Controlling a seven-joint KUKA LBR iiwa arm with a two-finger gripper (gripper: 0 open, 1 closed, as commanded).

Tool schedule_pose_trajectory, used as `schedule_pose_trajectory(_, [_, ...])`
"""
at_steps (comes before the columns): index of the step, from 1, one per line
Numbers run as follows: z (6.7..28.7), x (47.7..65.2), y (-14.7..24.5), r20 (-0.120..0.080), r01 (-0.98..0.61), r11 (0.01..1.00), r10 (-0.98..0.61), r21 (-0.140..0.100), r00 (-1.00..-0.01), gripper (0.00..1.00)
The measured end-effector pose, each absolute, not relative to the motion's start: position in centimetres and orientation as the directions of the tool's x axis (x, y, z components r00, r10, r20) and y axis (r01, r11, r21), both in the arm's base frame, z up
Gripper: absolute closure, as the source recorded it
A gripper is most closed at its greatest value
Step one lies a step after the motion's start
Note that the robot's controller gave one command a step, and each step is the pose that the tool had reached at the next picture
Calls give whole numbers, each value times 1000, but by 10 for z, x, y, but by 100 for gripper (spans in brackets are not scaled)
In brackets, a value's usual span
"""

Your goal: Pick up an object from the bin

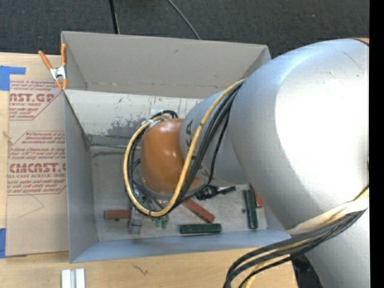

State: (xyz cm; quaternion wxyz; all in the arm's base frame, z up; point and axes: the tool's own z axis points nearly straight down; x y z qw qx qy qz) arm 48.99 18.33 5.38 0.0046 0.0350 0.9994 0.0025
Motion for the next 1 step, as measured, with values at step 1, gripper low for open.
schedule_pose_trajectory(1, [56,490,183,-9,77,997,77,5,-997,100])
